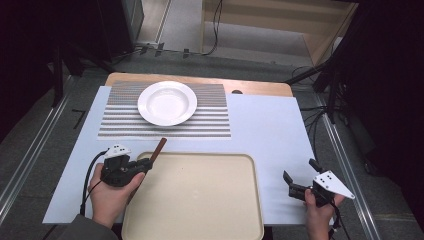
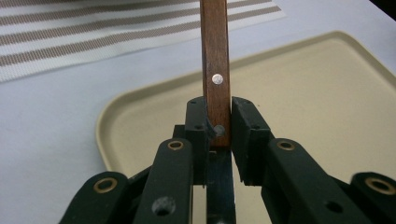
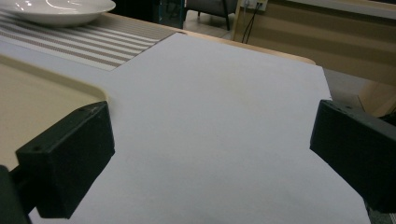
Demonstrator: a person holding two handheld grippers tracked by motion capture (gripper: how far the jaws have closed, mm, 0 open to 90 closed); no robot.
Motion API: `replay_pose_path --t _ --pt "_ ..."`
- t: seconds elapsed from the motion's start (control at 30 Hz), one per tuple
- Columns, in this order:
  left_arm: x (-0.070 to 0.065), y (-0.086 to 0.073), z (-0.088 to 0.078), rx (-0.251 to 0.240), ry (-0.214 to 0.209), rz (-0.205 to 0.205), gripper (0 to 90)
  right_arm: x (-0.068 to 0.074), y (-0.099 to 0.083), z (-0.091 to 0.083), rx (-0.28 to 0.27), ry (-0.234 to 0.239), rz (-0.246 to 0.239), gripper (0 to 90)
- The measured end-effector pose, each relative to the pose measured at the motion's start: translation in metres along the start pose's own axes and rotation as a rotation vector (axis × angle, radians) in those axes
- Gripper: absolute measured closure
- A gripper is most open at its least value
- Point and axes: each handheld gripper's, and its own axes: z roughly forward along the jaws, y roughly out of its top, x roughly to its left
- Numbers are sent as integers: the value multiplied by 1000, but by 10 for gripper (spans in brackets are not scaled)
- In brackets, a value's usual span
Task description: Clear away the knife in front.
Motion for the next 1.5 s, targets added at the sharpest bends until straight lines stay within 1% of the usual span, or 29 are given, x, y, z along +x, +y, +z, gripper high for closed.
replay_pose_path --t 0.23,0.4,0.5,0.57,0.6,0.67,0.77,0.87,0.9,1.0,1.03,1.07,1.1,1.13,1.17,1.2,1.23,1.27,1.3,1.33,1.37,1.4,1.47,1.5 --pt "-3 -18 4 16 -12 -28 767 0 0 0 -4 1 0 0" --pt "-7 -30 9 41 -13 -30 767 0 0 0 -1 -1 -2 0" --pt "-7 -35 11 50 -13 -39 767 0 0 0 1 -4 -4 0" --pt "-7 -37 12 55 -11 -38 767 0 0 0 2 -4 -2 0" --pt "-7 -38 12 56 -14 -44 766 1 0 0 3 -5 -2 0" --pt "-7 -39 13 61 -7 -41 766 1 0 0 4 -5 -2 0" --pt "-7 -42 14 68 -3 -48 766 0 0 0 3 -5 -3 0" --pt "-6 -44 16 73 11 -53 764 1 0 0 3 -5 -3 0" --pt "-6 -44 15 74 7 -54 763 0 0 0 3 -5 -3 0" --pt "-5 -43 15 73 9 -44 759 1 0 0 3 -5 -3 0" --pt "-5 -42 15 62 11 -47 746 1 0 0 3 -5 -4 0" --pt "-6 -39 14 52 24 -34 715 1 0 0 2 -5 -3 0" --pt "-7 -37 14 49 32 -23 705 0 0 0 2 -5 -3 0" --pt "-8 -33 14 46 38 -12 732 0 0 0 2 -6 -3 0" --pt "-8 -30 14 42 26 -4 732 0 0 0 2 -6 -3 0" --pt "-9 -27 15 34 -8 3 785 1 0 0 3 -6 -4 0" --pt "-11 -24 17 37 -28 29 846 1 0 0 5 -6 -4 0" --pt "-14 -22 18 46 -32 43 892 1 0 0 5 -6 -5 0" --pt "-16 -20 22 59 -48 68 893 1 0 0 5 -7 -4 0" --pt "-18 -18 26 73 -60 84 893 1 0 0 5 -7 -4 0" --pt "-21 -18 30 87 -62 99 894 1 0 0 5 -7 -4 0" --pt "-23 -18 33 106 -54 117 894 1 0 0 5 -7 -5 0" --pt "-25 -19 39 137 -43 140 895 1 0 0 6 -8 -6 0" --pt "-25 -20 40 143 -27 149 895 1 0 0 7 -10 -7 0"
